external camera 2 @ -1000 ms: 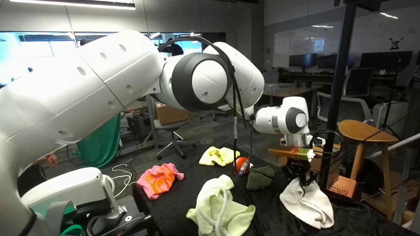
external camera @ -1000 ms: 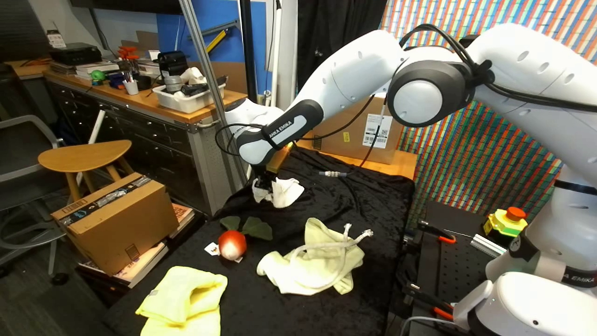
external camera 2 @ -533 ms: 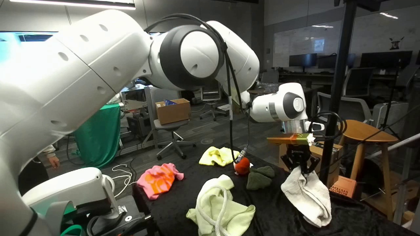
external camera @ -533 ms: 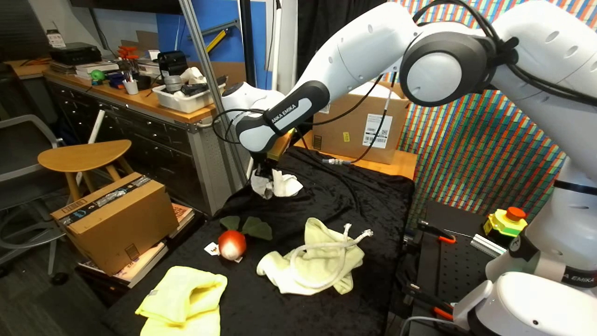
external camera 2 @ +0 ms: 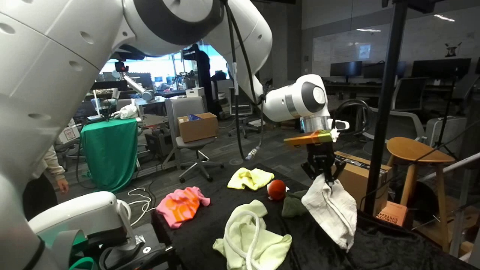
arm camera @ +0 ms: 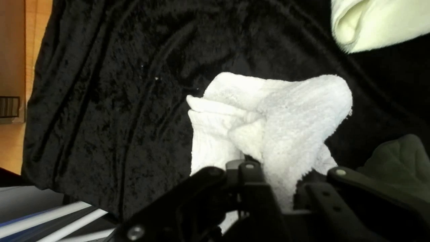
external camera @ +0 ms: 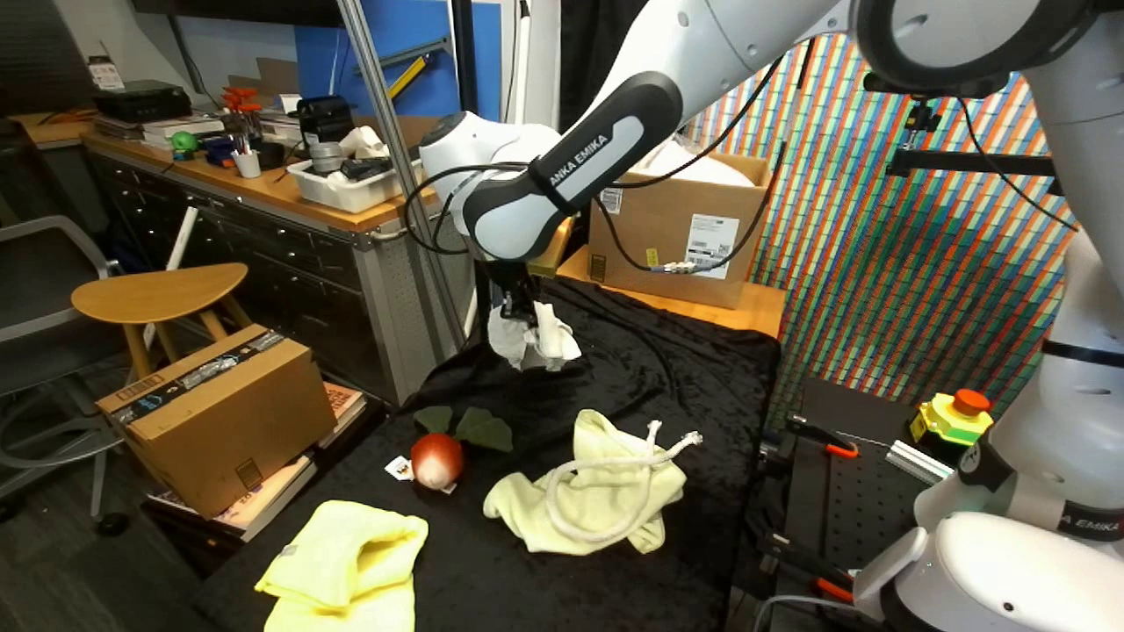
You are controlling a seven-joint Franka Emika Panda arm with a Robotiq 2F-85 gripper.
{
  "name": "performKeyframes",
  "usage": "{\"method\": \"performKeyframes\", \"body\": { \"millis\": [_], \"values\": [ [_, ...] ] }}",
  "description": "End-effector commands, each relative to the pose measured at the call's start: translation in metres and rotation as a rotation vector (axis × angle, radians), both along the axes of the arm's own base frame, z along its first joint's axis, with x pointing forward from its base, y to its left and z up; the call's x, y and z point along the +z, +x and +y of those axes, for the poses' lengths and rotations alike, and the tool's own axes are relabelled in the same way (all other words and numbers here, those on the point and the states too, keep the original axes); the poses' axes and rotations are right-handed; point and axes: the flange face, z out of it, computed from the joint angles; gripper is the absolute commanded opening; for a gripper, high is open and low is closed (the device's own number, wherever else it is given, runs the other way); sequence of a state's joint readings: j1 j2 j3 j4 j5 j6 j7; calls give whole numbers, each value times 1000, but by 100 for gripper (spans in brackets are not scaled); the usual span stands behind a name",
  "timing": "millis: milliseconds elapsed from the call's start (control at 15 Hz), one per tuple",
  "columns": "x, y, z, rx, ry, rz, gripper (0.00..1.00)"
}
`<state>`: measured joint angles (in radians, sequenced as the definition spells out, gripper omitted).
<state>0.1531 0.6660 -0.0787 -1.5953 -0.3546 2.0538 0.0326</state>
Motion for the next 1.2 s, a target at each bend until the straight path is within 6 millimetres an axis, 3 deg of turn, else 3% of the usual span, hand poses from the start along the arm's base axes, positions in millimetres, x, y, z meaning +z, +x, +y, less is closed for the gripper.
{"method": "performKeyframes", "body": {
  "millis": [0,333,533,733,1000,1067,1133],
  "values": [
    [34,-57,23,92,16,30,5],
    [47,-124,62,171,65,90,6],
    [38,-156,85,204,78,138,5],
    [18,-174,110,174,83,102,5],
    [-8,-180,133,130,82,54,5],
    [-11,-181,136,122,81,41,11],
    [-13,-182,138,113,81,37,39]
  ]
}}
